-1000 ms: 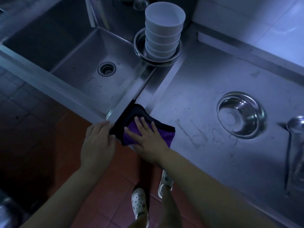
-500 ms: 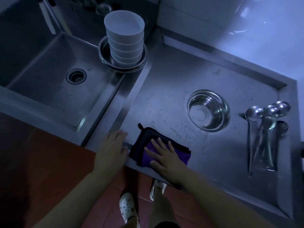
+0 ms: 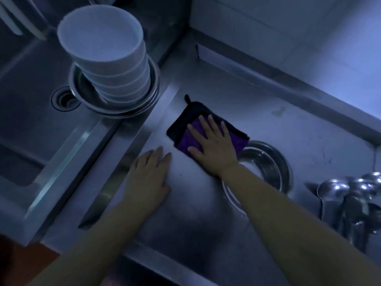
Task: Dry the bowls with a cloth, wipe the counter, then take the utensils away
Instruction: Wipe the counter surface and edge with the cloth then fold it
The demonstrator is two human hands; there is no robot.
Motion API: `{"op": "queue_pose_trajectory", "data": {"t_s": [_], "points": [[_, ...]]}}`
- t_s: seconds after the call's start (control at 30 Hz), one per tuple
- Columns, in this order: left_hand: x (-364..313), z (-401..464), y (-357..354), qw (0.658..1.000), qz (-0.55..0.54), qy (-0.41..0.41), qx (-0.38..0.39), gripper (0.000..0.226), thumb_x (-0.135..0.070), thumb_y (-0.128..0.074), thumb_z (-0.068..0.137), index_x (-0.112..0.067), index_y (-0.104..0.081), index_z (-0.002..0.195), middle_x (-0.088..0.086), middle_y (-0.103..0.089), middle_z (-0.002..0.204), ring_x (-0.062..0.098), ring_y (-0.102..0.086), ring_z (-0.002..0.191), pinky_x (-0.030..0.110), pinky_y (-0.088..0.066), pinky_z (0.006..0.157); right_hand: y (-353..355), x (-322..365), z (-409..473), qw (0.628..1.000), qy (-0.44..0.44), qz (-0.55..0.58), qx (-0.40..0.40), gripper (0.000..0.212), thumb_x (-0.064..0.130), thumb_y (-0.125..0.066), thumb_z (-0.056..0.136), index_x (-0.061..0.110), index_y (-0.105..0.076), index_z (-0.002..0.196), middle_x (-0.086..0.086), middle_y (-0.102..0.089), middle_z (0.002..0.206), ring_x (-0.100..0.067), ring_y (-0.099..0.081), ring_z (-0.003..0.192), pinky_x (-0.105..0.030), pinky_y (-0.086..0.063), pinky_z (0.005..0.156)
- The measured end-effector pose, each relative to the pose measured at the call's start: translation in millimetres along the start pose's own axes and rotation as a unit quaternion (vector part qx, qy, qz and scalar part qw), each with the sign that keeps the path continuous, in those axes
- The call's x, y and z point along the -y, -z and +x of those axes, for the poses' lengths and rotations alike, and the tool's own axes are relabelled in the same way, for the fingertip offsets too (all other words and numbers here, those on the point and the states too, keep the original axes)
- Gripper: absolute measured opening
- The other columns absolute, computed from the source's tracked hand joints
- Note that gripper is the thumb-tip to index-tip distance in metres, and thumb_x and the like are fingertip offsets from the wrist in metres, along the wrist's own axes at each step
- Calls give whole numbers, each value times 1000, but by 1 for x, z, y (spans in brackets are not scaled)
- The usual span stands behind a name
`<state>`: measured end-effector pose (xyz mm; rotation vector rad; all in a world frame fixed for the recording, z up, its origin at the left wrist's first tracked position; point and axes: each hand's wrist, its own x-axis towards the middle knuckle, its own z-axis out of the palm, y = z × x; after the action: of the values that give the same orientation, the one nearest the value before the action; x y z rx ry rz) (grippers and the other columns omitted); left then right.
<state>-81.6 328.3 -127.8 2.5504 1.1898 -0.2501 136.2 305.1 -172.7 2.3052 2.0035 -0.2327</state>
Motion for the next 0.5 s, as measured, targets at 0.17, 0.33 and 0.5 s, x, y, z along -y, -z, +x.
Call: {"op": "queue_pose_trajectory", "data": {"t_s": [0.17,0.33,0.5], "points": [[-18,45,-4,999,49,-1,16,91,-44,-65,75,-23,-16,149,7,-8,158,29,-15,141,41,-15,113,10,-81,62,999,-35,-10,-15,67,64,-15,87,39,-8,149,-2,-2,159,-22,4,146,-45,7,116],[-22,66,0,993,104,-8,55,106,-53,-69,69,-22,-7,150,4,-3,159,26,-11,142,39,-11,115,18,-153,84,999,-43,-19,-21,67,62,-16,88,36,-9,149,-2,-3,159,-22,3,146,-44,7,115],[-23,70,0,992,91,1,92,109,-56,-68,70,-25,2,149,-2,6,159,23,-3,144,36,-15,114,17,-185,66,989,-140,-26,-43,66,60,-19,92,31,-8,150,-5,4,159,-24,10,145,-49,12,113]]}}
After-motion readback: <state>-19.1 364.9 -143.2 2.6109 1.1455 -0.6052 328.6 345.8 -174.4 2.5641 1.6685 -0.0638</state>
